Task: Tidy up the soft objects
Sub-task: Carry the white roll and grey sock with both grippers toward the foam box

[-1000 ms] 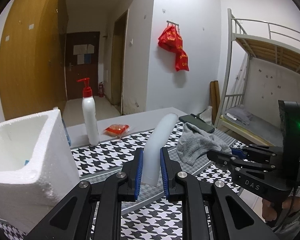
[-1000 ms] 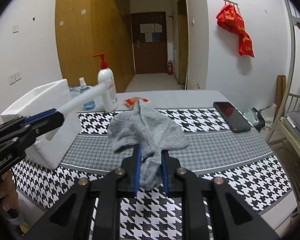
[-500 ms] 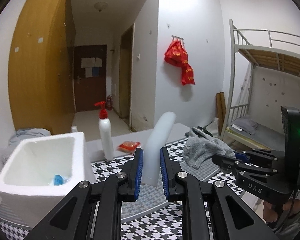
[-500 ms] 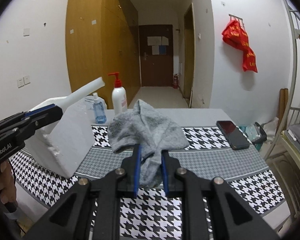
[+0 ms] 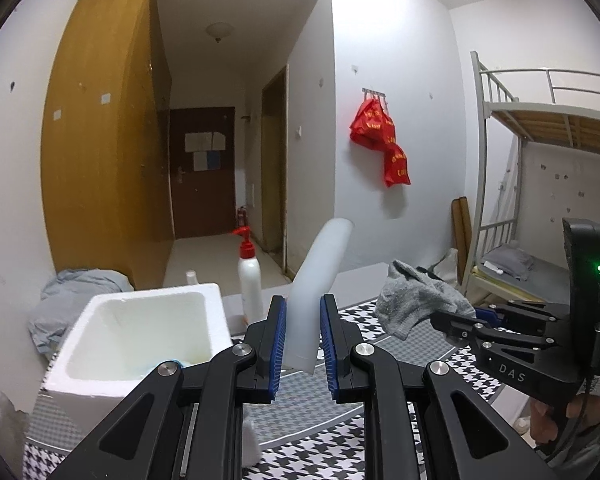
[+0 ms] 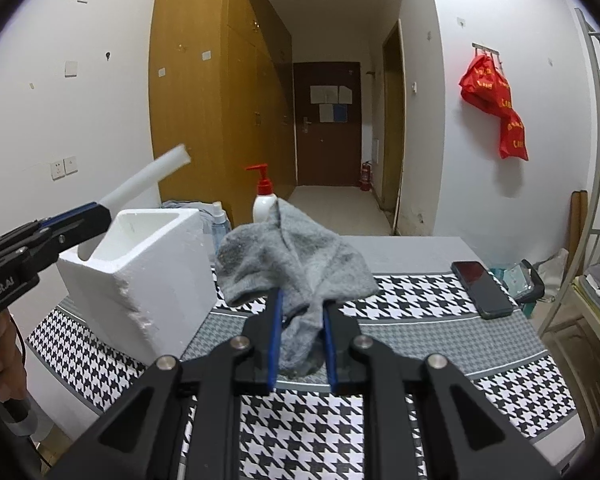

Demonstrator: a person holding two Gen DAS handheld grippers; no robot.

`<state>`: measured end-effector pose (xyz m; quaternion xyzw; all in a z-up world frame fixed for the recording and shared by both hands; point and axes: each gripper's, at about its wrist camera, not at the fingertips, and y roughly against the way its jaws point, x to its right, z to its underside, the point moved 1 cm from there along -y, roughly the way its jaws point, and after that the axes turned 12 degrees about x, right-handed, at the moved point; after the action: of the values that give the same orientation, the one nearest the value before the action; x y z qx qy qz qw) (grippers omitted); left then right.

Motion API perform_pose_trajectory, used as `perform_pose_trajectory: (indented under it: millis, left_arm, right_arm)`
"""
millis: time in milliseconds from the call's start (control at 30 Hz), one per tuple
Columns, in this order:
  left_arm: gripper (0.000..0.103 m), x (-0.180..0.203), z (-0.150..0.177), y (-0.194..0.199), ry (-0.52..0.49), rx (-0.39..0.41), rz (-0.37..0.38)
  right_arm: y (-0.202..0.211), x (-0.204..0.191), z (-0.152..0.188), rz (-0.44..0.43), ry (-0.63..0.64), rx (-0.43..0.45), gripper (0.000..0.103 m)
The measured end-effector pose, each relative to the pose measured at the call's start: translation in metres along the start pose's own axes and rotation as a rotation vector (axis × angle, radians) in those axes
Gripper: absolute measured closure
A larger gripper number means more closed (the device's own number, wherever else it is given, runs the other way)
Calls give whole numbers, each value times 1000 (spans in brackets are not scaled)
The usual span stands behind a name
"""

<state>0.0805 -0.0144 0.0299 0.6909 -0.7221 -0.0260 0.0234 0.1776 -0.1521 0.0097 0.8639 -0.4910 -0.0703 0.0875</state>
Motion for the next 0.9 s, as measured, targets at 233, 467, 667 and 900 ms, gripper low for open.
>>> perform_pose_trajectory:
  millis: [233, 467, 667, 900]
  left_arm:
    - [84, -18, -4, 15, 4, 4, -58]
    - [84, -35, -6, 31, 16, 6, -119]
    - [84, -45, -13, 33, 8, 12, -141]
    - [84, -60, -10, 33, 12, -3, -164]
  right_arm:
    - [0, -14, -5, -25, 1, 1, 81]
    - [-2, -34, -9, -71, 15, 5, 81]
    - [-9, -46, -14, -100, 10, 15, 81]
    - [-12, -60, -18, -127, 7, 27, 81]
